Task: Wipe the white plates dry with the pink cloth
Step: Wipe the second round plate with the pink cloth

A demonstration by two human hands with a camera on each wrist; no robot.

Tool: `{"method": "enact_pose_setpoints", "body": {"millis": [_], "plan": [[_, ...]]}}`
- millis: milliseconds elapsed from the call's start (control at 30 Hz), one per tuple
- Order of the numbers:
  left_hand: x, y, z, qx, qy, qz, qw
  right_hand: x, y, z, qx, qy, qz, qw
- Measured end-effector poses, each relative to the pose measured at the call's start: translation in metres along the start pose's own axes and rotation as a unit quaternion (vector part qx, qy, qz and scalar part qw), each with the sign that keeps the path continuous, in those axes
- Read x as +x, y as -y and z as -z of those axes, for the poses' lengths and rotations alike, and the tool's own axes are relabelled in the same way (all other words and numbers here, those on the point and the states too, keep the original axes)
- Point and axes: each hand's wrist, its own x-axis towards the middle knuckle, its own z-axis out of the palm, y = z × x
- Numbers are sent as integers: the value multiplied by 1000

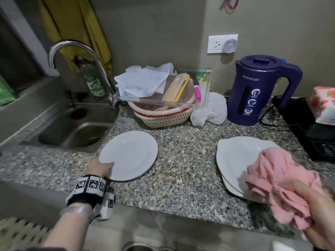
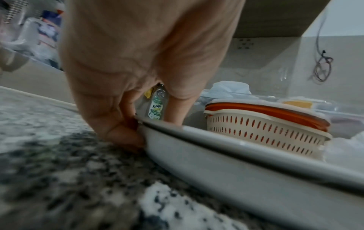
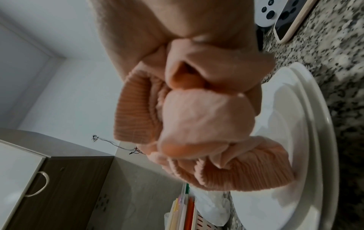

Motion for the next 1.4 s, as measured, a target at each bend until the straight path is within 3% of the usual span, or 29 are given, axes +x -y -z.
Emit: {"method": "enact_pose_setpoints", "body": {"millis": [233,400,533,633,733,933,1033,1133,1233,1300,1333,1367,1400], "plan": [[8,1,8,18,11,42,999,-6,-3,0,-22,-47,2,999],[9,6,17,-116,-22,72,990,-5,-5,11,-19,-89,3,996],[3,-3,25,-281,-14,27,959,-5,-5,11,-21,-115,-11,993],[16,8,21,-385,62,27,920,-11,1,2,-20,-97,-21,995],[34,26,5,-477,78,56,873,-13,3,-4,-13,-79,-39,996],[3,11,1,-500,28,55,864,-22,7,-17,16,-2,-114,993],[-37,0,10,-545,7,25,838,-26,18,-26,62,59,-119,989],[-93,-26,14,-582,15,-19,813,-35,46,-56,103,149,-71,981],[-151,-59,10,-608,20,-81,790,-35,66,-98,66,226,-40,971],[-182,-76,0,-622,48,-109,774,-27,64,-121,-20,259,19,966],[-196,-84,-3,-632,77,-115,762,-19,57,-126,-127,256,89,954],[-211,-91,-5,-645,104,-112,749,-9,50,-129,-264,231,191,917],[-221,-96,-8,-657,123,-108,736,-2,43,-128,-392,196,291,850]]}}
